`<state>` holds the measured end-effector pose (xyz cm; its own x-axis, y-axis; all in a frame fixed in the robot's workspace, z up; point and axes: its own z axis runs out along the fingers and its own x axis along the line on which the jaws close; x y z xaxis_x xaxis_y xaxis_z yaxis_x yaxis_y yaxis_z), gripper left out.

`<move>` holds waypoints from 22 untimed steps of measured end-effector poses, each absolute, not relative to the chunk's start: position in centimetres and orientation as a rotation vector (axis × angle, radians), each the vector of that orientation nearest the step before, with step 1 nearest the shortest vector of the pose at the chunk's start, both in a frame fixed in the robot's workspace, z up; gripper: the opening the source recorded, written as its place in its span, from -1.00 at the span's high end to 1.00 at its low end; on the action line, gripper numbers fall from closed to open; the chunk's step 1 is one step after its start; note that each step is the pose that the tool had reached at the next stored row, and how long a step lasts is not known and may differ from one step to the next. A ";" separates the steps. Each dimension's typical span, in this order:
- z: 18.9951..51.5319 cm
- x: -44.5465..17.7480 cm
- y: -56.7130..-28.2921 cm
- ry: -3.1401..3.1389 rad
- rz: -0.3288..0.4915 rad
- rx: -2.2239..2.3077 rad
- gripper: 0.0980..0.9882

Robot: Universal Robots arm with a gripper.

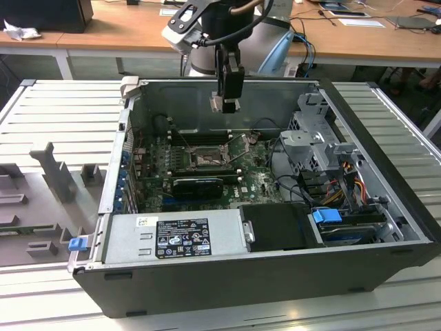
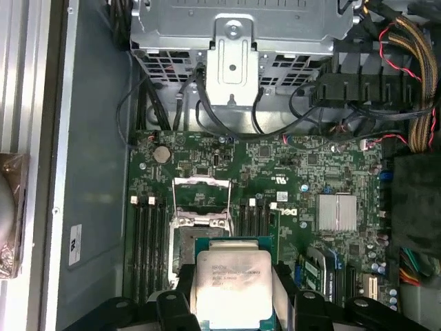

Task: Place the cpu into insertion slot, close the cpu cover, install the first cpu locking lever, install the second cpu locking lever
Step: 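Place the cpu into insertion slot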

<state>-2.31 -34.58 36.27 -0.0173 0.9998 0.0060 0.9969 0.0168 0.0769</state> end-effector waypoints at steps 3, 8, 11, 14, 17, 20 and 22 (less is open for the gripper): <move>36.1 -2.3 -34.6 2.190 0.090 2.181 0.04; 35.9 -2.3 -34.6 2.182 0.089 2.189 0.04; 35.9 -2.3 -34.6 2.177 0.088 2.194 0.04; 35.8 -2.3 -34.6 2.170 0.088 2.201 0.04; 35.7 -2.3 -34.6 2.162 0.087 2.208 0.04; 35.4 -2.3 -34.5 2.154 0.084 2.215 0.04; 35.0 -2.3 -34.5 2.148 0.082 2.219 0.04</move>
<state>-2.32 -34.51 35.04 0.0323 0.9995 0.0019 0.9967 -0.0324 0.0747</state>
